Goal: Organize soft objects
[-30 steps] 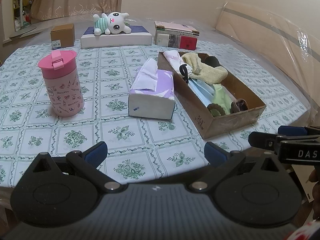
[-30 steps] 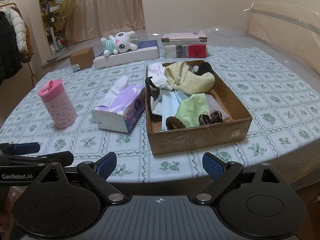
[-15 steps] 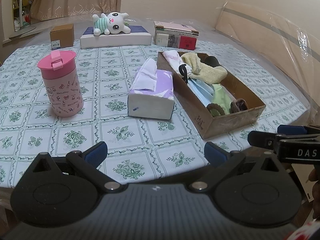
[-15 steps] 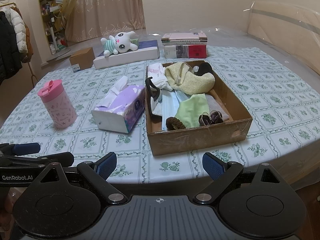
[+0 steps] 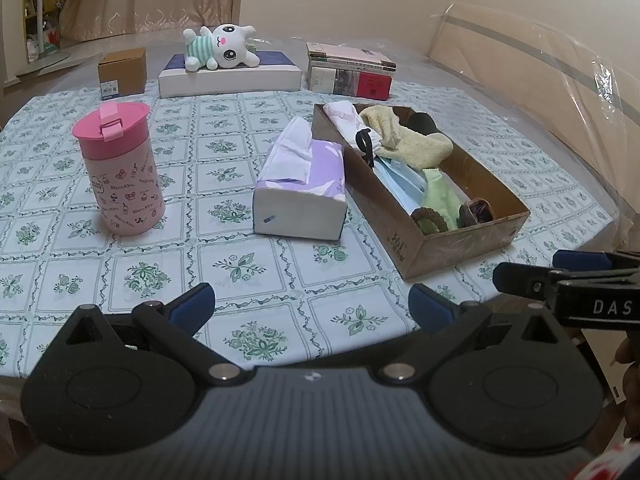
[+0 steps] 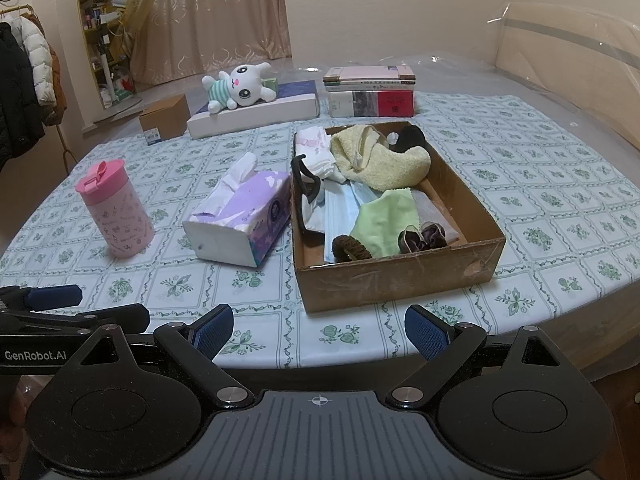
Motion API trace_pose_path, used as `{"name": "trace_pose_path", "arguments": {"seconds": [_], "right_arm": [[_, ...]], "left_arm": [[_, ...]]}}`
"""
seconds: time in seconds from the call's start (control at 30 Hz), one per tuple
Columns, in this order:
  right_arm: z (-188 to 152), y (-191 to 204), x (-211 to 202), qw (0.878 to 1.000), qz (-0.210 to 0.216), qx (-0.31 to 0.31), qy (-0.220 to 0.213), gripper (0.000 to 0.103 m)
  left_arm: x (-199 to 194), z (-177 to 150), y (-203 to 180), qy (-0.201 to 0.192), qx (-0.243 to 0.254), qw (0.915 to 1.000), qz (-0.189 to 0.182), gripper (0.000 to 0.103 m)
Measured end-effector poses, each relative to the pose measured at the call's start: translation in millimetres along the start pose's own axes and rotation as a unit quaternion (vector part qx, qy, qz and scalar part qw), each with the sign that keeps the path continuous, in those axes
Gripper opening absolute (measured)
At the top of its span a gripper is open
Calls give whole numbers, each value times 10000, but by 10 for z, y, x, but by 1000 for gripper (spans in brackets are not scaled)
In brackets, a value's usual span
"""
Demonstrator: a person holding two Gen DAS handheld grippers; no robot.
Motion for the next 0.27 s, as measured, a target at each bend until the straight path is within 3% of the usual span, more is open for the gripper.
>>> {"name": "trace_pose_path", "arguments": {"seconds": [0.27], "right_arm": [[20,10,26,10000,7,-4,-8,92]], "left_arm": [[-16,26,13,-107,-10,9999,-69,102]]}}
Point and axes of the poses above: each gripper's, at about its wrist camera, not at the fingertips, and x roughly the way its jaws point, y to its left, z to its top, the point moved 4 cm from there along x, roughly the way its jaws point, and after that the axes turned 7 degrees about -x, right-handed, at the moved point
